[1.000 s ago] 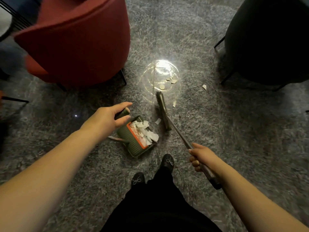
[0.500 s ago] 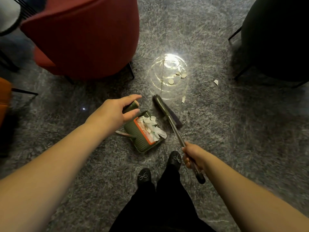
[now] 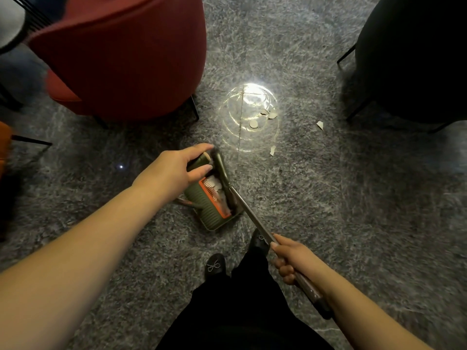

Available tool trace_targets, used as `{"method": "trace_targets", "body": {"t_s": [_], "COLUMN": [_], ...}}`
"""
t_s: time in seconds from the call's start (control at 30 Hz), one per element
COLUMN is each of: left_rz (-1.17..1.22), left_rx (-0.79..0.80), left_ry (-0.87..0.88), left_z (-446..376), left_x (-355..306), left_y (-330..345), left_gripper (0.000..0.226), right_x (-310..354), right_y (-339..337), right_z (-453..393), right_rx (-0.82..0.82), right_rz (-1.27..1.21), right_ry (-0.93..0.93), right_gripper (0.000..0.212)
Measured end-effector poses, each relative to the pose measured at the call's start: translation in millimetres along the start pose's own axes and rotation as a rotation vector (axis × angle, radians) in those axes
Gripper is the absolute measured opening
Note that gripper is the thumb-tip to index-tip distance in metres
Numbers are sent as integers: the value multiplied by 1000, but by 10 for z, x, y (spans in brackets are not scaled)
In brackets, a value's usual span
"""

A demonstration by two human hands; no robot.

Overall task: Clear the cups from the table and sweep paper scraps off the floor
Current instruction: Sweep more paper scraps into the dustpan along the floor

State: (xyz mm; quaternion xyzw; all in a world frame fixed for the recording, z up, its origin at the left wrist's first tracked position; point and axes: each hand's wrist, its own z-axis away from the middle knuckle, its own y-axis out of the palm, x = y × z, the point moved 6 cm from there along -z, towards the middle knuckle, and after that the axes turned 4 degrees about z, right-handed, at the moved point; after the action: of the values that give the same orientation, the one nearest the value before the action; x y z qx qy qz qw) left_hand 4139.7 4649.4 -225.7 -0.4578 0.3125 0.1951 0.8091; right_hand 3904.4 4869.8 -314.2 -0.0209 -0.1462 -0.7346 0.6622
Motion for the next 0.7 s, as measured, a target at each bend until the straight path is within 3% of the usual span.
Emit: {"method": "trace_targets", "body": {"t_s": [0.3, 0.5, 0.7], "left_rz": [-38, -60, -27], "left_rx": [-6, -8, -5], "left_ry": [16, 8, 11], "left_z": [-9, -6, 38], "left_x": [-13, 10, 8], "left_y": [-31, -38, -18], "left_gripper": [48, 48, 51], "right_x": [275, 408, 149], "right_y": [-100, -82, -18], "right_z": [-163, -346, -129], "right_rx": [-100, -71, -54], "right_rz": [-155, -136, 14], "right_ry": [-31, 38, 45], "right_gripper": [54, 47, 54]}}
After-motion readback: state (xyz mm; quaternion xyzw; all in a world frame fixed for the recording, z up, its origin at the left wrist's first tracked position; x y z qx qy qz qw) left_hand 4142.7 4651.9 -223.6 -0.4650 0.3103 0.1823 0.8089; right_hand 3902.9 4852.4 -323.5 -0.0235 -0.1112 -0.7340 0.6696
